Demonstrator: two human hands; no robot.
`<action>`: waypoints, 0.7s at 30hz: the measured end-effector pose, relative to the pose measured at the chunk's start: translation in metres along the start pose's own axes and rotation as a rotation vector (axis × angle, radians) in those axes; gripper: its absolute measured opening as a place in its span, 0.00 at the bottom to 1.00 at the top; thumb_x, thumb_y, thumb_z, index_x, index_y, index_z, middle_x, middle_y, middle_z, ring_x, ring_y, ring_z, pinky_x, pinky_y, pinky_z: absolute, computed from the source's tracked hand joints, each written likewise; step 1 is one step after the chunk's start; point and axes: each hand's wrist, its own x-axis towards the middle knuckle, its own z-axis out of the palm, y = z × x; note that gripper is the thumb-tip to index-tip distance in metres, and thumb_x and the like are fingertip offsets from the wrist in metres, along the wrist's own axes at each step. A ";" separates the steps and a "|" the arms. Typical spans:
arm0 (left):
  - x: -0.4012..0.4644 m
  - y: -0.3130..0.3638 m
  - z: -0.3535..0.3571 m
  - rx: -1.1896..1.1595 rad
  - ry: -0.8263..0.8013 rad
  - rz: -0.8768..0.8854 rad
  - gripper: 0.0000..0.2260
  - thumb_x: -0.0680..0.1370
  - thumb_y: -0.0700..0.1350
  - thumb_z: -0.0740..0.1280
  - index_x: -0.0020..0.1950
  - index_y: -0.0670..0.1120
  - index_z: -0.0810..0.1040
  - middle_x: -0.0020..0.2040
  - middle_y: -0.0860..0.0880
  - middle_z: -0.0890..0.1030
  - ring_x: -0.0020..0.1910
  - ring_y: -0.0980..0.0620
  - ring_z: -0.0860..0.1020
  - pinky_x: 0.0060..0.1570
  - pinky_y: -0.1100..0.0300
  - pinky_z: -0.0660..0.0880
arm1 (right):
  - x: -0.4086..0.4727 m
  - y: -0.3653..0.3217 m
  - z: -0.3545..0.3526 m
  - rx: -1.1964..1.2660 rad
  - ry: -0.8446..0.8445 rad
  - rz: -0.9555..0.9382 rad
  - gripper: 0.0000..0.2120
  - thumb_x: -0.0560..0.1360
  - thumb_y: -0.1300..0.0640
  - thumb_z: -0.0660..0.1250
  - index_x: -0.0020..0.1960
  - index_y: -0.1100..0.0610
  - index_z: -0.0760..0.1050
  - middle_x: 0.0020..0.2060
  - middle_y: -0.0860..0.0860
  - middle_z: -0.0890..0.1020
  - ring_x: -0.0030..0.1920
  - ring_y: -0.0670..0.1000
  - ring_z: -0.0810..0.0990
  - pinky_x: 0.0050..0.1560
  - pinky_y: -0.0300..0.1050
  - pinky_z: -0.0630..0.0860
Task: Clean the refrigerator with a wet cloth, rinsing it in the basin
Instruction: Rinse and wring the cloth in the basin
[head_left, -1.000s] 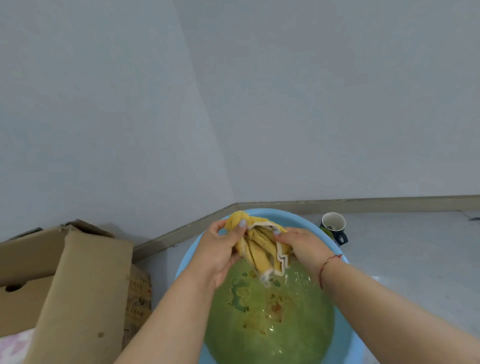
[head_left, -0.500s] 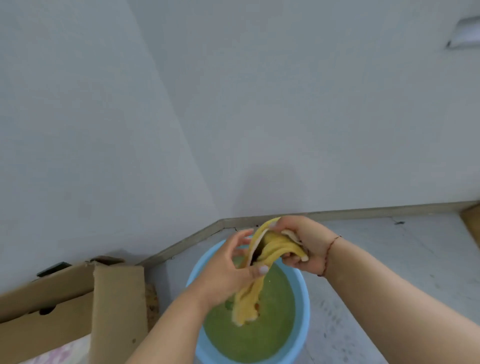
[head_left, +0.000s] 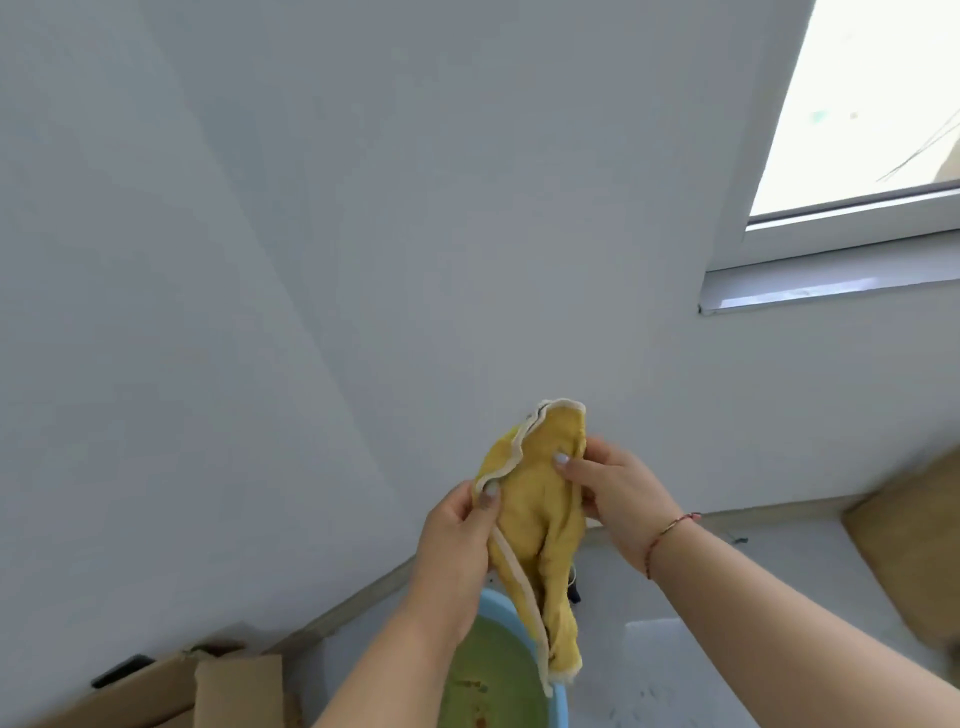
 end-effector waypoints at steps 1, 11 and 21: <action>0.000 0.008 0.006 -0.003 0.031 -0.001 0.16 0.82 0.48 0.59 0.52 0.37 0.78 0.46 0.34 0.82 0.43 0.42 0.80 0.50 0.38 0.76 | -0.004 -0.011 -0.009 0.019 0.034 -0.015 0.07 0.79 0.58 0.62 0.49 0.53 0.79 0.45 0.51 0.85 0.49 0.51 0.83 0.52 0.48 0.79; -0.022 0.071 0.072 -0.074 -0.235 0.073 0.22 0.69 0.46 0.75 0.58 0.36 0.77 0.53 0.38 0.83 0.51 0.40 0.83 0.52 0.46 0.79 | -0.043 -0.075 -0.089 0.188 -0.116 -0.091 0.18 0.69 0.65 0.72 0.58 0.62 0.74 0.52 0.59 0.82 0.53 0.58 0.82 0.53 0.52 0.79; -0.030 0.082 0.120 -0.407 -0.390 -0.140 0.12 0.81 0.47 0.62 0.56 0.40 0.79 0.52 0.39 0.82 0.49 0.44 0.82 0.50 0.48 0.79 | -0.104 -0.073 -0.137 -0.093 0.361 -0.172 0.15 0.76 0.52 0.67 0.45 0.66 0.77 0.36 0.56 0.78 0.38 0.52 0.78 0.40 0.45 0.76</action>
